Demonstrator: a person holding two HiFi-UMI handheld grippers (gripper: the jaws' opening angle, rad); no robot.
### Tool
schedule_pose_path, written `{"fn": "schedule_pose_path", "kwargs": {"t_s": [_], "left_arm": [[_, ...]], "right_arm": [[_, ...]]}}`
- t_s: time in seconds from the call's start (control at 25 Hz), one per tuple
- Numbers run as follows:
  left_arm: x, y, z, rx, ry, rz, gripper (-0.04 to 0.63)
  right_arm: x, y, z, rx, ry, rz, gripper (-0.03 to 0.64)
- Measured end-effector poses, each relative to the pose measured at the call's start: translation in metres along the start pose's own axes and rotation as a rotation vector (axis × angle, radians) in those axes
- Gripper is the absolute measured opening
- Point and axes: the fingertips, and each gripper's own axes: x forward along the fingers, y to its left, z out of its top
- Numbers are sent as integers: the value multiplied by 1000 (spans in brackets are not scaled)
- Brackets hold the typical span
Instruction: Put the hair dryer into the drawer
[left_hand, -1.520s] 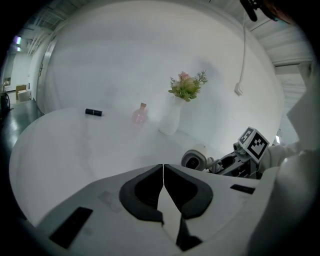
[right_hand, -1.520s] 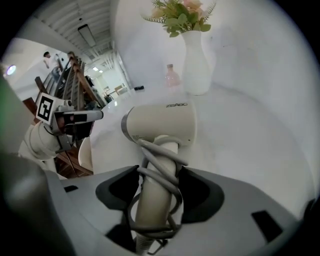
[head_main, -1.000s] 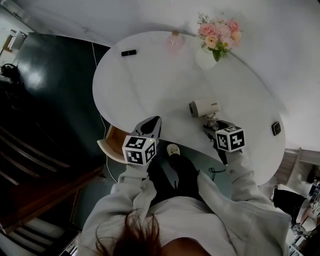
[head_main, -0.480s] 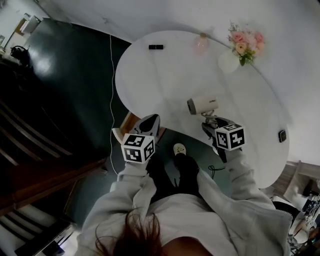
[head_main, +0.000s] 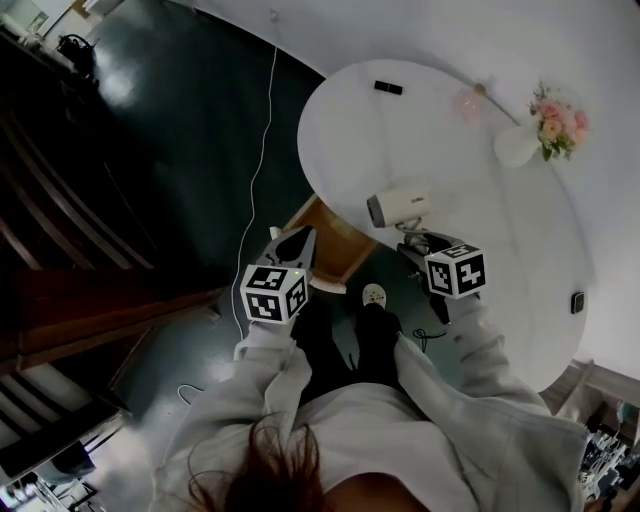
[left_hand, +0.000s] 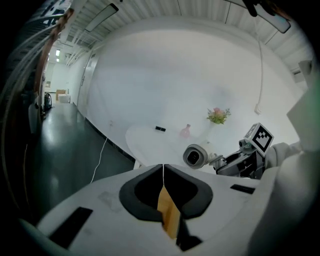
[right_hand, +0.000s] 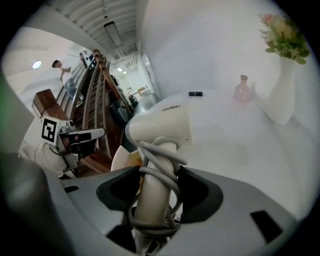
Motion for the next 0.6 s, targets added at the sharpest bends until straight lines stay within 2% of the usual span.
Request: {"fn": "schedule_pose_path", "kwargs": {"t_s": [0.2,0.6], "left_arm": [[-21,31,-6,-38,-20,32,17],[-55,84,-16,-51,-23,27,17]], "right_arm": [[25,42,11,-27,33,56,288],[62,128,12,19,66,128,285]]}}
